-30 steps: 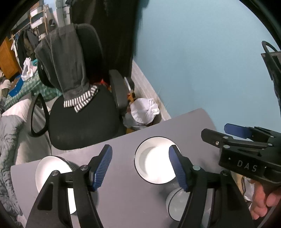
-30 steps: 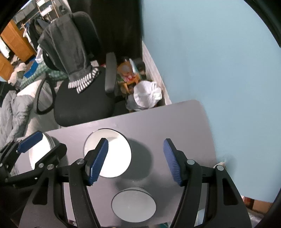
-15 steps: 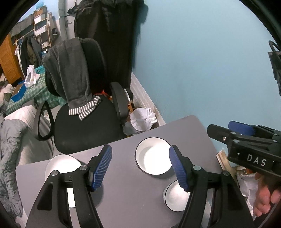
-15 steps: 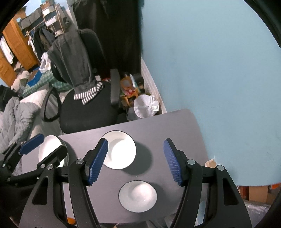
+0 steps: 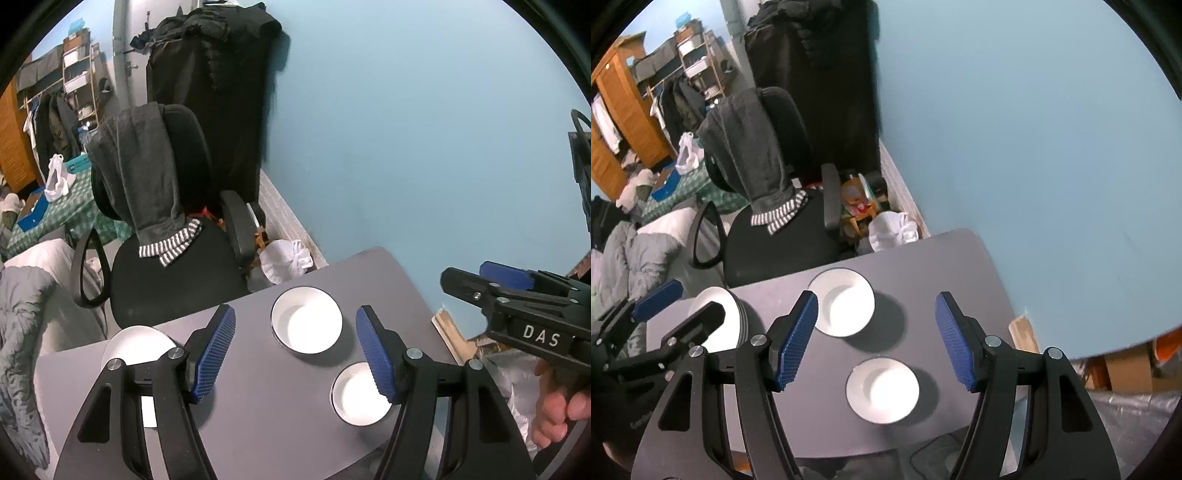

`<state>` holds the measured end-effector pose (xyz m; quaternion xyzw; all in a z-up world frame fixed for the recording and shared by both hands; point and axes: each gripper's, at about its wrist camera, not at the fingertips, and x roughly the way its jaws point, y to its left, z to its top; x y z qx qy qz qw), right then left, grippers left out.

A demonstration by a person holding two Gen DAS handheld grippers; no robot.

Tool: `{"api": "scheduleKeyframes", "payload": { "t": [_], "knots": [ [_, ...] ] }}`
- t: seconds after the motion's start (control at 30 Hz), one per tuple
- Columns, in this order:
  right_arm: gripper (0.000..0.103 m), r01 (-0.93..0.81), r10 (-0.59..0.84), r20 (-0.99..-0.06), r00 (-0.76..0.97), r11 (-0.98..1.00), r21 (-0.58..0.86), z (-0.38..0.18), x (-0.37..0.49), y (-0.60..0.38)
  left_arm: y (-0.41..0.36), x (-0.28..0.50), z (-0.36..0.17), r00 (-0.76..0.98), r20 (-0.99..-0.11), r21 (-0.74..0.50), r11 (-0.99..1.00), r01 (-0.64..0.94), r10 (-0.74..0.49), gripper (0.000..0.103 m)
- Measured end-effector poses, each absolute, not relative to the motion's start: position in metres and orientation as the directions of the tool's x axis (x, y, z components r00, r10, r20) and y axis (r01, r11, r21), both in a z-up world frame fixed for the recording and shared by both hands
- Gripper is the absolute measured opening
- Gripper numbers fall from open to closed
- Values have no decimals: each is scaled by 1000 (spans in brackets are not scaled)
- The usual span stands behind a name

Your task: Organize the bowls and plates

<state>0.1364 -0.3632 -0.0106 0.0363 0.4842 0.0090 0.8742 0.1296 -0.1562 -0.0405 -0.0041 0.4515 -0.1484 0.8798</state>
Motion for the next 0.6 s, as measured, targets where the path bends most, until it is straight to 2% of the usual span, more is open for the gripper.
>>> {"api": "scheduleKeyframes", "payload": {
  "t": [0.6],
  "knots": [
    [65, 161, -16, -863, 505, 984, 76, -18, 78, -390, -168, 98, -49, 473, -813, -173, 916, 361, -340, 69]
  ]
}}
